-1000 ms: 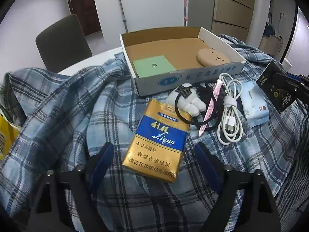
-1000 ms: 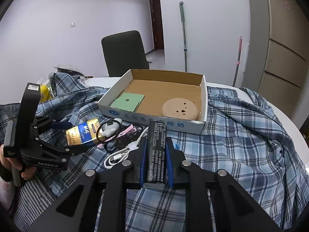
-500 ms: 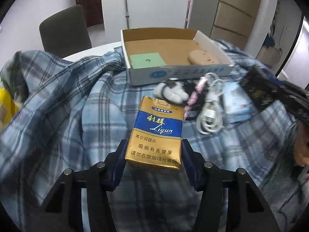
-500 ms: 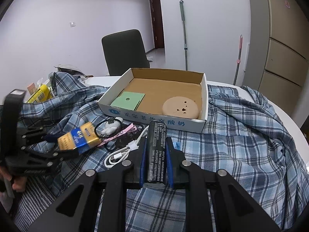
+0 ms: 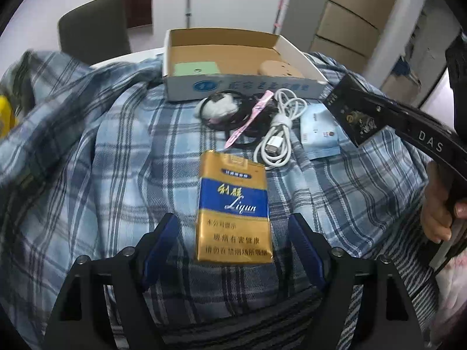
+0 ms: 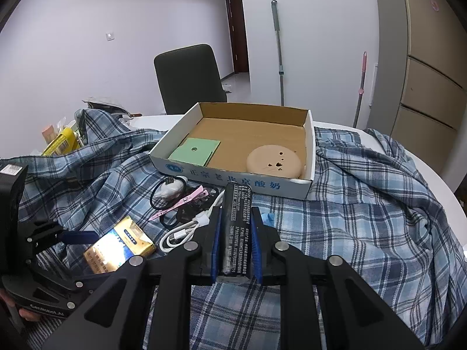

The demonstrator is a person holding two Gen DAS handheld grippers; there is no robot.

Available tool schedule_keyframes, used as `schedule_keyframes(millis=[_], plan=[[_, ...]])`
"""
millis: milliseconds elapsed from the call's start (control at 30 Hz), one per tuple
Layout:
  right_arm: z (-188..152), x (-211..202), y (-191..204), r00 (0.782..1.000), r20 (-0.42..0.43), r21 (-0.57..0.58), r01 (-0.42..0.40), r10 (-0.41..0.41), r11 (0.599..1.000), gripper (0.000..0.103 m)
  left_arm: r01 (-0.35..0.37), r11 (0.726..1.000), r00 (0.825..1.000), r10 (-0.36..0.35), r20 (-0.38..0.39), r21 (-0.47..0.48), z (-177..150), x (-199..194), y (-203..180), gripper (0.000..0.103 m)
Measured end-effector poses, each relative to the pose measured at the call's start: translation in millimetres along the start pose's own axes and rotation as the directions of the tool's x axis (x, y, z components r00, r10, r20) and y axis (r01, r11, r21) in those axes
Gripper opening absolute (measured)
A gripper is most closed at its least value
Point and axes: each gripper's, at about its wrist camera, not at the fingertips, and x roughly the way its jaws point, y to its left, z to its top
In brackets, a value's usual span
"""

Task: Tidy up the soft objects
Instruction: 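Lift the black box and Liqun pack and carry both over the cardboard box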

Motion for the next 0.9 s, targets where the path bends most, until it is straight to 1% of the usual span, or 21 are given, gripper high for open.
schedule_keyframes(millis=[100, 200, 300, 367, 433, 500, 533, 567, 600, 633, 700, 833, 900], plan=[[-0.1, 0.5, -0.6, 1.000, -0.004, 0.005, -0.002, 0.002, 1.000, 0.017, -0.053, 0.997, 0.998, 0.054, -0.024, 0.057, 11.2, 11.4, -2.1, 0.080], [-0.7, 0.7, -0.6, 1.000, -0.006, 0.005, 0.001, -0.001, 1.000, 0.017, -0.075, 0.993, 0.996, 0.079, -0.044, 0.092, 14.4, 20.2, -5.4, 0.080], [-1.1, 2.6, -0.8, 1.000, -0.010, 0.006, 0.005, -0.005, 1.000, 0.017, -0.074, 0.992, 0.996, 0.079, -0.047, 0.101, 15.8, 25.4, -8.7, 0.080], [-1.9, 4.9, -0.5, 1.000, -0.016, 0.004, 0.009, -0.009, 1.000, 0.017, -0.081, 0.992, 0.996, 0.083, -0.024, 0.092, 16.0, 25.6, -6.1, 0.080], [-2.6, 5.2, 0.3, 1.000, -0.012, -0.002, 0.015, -0.015, 1.000, 0.017, -0.059, 0.995, 0.998, 0.061, -0.021, 0.076, 16.0, 27.6, -0.8, 0.080], [-3.2, 5.3, 1.3, 1.000, -0.007, -0.009, 0.018, -0.018, 1.000, 0.017, -0.055, 0.996, 0.998, 0.056, -0.005, 0.070, 15.4, 26.2, 0.7, 0.079], [-3.7, 5.4, 1.8, 1.000, -0.004, -0.011, 0.022, -0.022, 1.000, 0.017, -0.055, 0.996, 0.999, 0.055, 0.004, 0.070, 15.0, 25.0, 0.6, 0.077], [-4.1, 5.5, 2.3, 1.000, -0.001, -0.013, 0.026, -0.026, 1.000, 0.017, -0.057, 0.996, 0.998, 0.056, 0.010, 0.072, 14.2, 24.3, 0.4, 0.069], [-4.5, 5.8, 3.0, 1.000, 0.003, -0.017, 0.029, -0.029, 0.999, 0.017, -0.062, 0.995, 0.998, 0.062, 0.012, 0.073, 14.0, 24.6, -0.1, 0.060], [-4.8, 5.8, 3.9, 0.999, 0.009, -0.020, 0.032, -0.032, 0.999, 0.017, -0.063, 0.995, 0.998, 0.062, 0.008, 0.072, 13.0, 25.4, -0.1, 0.056], [-5.4, 5.4, 4.6, 0.999, 0.016, -0.023, 0.031, -0.030, 0.999, 0.017, -0.057, 0.997, 0.998, 0.057, 0.003, 0.053, 10.6, 25.2, 2.9, 0.055], [-5.7, 5.7, 4.3, 0.999, 0.034, -0.020, 0.028, -0.028, 0.999, 0.017, -0.027, 0.999, 0.998, 0.025, 0.062, 0.034, 8.4, 14.5, 7.3, 0.055], [-6.2, 5.8, 5.1, 0.999, 0.047, -0.022, 0.027, -0.026, 0.999, 0.017, -0.018, 0.999, 0.994, 0.014, 0.109, 0.039, 5.9, 6.0, 6.2, 0.054]])
